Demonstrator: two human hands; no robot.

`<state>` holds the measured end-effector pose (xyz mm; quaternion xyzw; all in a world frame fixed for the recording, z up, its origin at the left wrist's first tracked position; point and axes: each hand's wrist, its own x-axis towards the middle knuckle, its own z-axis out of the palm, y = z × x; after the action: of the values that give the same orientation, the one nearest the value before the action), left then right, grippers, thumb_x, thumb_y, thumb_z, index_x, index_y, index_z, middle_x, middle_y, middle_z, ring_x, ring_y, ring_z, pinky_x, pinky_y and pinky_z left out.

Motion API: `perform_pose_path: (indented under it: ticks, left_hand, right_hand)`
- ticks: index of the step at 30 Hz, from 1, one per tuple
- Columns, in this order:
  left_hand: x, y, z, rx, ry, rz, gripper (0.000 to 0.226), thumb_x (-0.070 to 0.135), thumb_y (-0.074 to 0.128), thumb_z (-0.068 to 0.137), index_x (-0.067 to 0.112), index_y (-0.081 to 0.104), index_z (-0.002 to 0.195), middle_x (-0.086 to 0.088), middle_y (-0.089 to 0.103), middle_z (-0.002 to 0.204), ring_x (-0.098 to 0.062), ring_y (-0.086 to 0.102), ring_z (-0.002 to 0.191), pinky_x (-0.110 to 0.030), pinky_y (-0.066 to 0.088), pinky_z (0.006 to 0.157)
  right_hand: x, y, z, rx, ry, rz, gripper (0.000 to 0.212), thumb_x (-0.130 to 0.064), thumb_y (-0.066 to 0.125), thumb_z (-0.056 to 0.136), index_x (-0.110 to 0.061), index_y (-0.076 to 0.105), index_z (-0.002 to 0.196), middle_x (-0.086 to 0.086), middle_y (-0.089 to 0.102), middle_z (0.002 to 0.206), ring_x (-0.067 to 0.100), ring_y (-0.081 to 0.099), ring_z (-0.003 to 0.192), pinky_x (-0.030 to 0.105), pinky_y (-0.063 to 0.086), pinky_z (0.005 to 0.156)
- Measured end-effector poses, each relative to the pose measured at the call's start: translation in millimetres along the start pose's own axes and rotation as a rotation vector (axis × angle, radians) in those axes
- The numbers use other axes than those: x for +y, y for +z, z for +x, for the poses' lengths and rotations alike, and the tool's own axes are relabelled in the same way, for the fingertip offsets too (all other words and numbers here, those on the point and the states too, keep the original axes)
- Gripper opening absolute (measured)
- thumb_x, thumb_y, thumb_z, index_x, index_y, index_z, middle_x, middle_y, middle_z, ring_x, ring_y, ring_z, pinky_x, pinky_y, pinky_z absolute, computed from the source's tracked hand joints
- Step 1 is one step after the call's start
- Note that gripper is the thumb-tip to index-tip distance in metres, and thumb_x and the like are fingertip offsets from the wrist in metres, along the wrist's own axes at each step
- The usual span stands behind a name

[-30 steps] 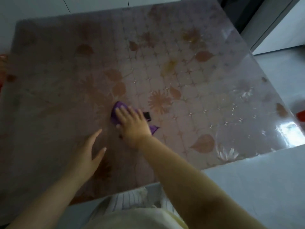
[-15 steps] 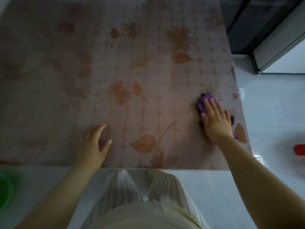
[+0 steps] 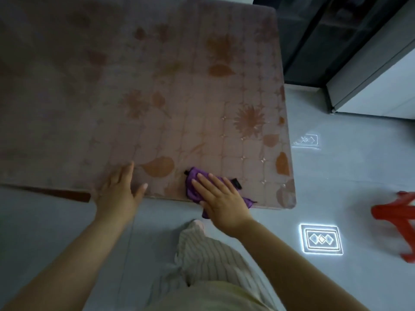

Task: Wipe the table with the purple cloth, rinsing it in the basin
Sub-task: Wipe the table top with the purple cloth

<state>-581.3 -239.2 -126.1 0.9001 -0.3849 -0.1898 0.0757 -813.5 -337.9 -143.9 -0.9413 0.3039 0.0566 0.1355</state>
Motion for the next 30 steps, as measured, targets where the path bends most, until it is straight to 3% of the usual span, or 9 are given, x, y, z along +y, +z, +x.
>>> perform_pose_path:
  ticks: [4, 10, 13, 17, 20, 22, 24, 27, 30]
  left_hand:
    - [4, 4, -9, -0.007, -0.002, 0.016, 0.068, 0.042, 0.045, 0.089, 0.025, 0.008, 0.144, -0.003, 0.011, 0.155, -0.028, 0.014, 0.14, -0.061, 0.007, 0.11]
    - [37, 5, -48, 0.053, -0.023, -0.012, 0.068, 0.041, 0.046, 0.089, 0.027, 0.008, 0.144, -0.008, 0.026, 0.15, -0.029, 0.019, 0.137, -0.057, 0.0, 0.11]
    - [68, 14, -59, 0.097, 0.006, -0.069, 0.069, 0.039, 0.051, 0.087, 0.03, 0.011, 0.143, -0.006, 0.028, 0.149, -0.03, 0.023, 0.136, -0.056, 0.003, 0.11]
    - [113, 22, -47, 0.211, 0.081, -0.191, 0.064, 0.039, 0.05, 0.082, 0.014, 0.032, 0.138, -0.019, 0.048, 0.133, -0.038, 0.044, 0.121, -0.051, 0.032, 0.102]
    - [158, 31, -37, 0.25, 0.067, -0.39, 0.054, 0.032, 0.054, 0.086, 0.011, 0.039, 0.134, -0.016, 0.049, 0.132, -0.032, 0.044, 0.123, -0.04, 0.034, 0.103]
    - [191, 43, -32, 0.275, 0.027, -0.416, 0.056, 0.043, 0.047, 0.083, 0.012, 0.044, 0.13, -0.014, 0.051, 0.13, -0.029, 0.046, 0.121, -0.036, 0.034, 0.104]
    - [217, 58, -35, 0.265, -0.015, -0.404, 0.06, 0.049, 0.039, 0.081, 0.013, 0.045, 0.129, -0.013, 0.053, 0.127, -0.029, 0.049, 0.118, -0.037, 0.036, 0.103]
    - [261, 80, -43, 0.302, -0.211, -0.258, 0.063, 0.048, 0.042, 0.079, 0.013, 0.043, 0.132, -0.015, 0.051, 0.131, -0.037, 0.045, 0.121, -0.052, 0.029, 0.104]
    - [279, 87, -62, 0.355, -0.48, -0.245, 0.067, 0.024, 0.068, 0.077, 0.004, 0.038, 0.134, -0.026, 0.039, 0.139, -0.049, 0.032, 0.127, -0.063, 0.022, 0.102]
  right_hand:
    - [93, -14, -46, -0.03, 0.116, 0.012, 0.063, -0.058, -0.008, 0.089, -0.03, 0.004, 0.144, -0.013, 0.006, 0.151, 0.016, 0.015, 0.143, 0.029, 0.003, 0.114]
    - [123, -48, 34, -0.003, 0.456, 0.095, 0.054, -0.032, 0.023, 0.1, -0.019, 0.002, 0.148, 0.001, -0.001, 0.158, 0.021, -0.001, 0.144, 0.038, 0.002, 0.116]
    - [54, -32, 63, -0.038, 0.124, 0.065, 0.055, -0.034, 0.025, 0.1, -0.021, 0.002, 0.148, 0.0, -0.001, 0.158, 0.022, -0.001, 0.145, 0.039, 0.0, 0.115]
    - [8, -17, 27, -0.186, -0.344, 0.015, 0.058, -0.034, 0.028, 0.1, -0.022, -0.001, 0.148, -0.004, 0.0, 0.158, 0.018, -0.004, 0.144, 0.037, -0.008, 0.115]
    - [80, -21, 2, -0.153, -0.521, -0.027, 0.05, -0.033, 0.025, 0.098, -0.024, 0.018, 0.147, -0.007, 0.021, 0.154, 0.013, 0.018, 0.142, 0.034, 0.009, 0.116]
    - [147, -31, 2, -0.083, -0.506, -0.094, 0.05, -0.037, 0.028, 0.091, -0.027, 0.039, 0.138, -0.01, 0.045, 0.142, 0.011, 0.045, 0.128, 0.035, 0.028, 0.109]
    - [195, -42, 11, -0.128, -0.446, -0.127, 0.05, -0.04, 0.026, 0.09, -0.026, 0.045, 0.134, -0.011, 0.052, 0.136, 0.012, 0.053, 0.121, 0.036, 0.039, 0.103]
    - [235, -64, 39, -0.169, -0.467, -0.165, 0.056, -0.044, 0.009, 0.096, -0.023, 0.036, 0.14, -0.007, 0.039, 0.146, 0.016, 0.043, 0.13, 0.043, 0.037, 0.104]
    - [225, -66, 51, -0.222, -0.525, -0.118, 0.06, -0.045, 0.004, 0.093, -0.022, 0.002, 0.148, -0.008, -0.008, 0.153, 0.018, 0.003, 0.144, 0.041, 0.0, 0.115]
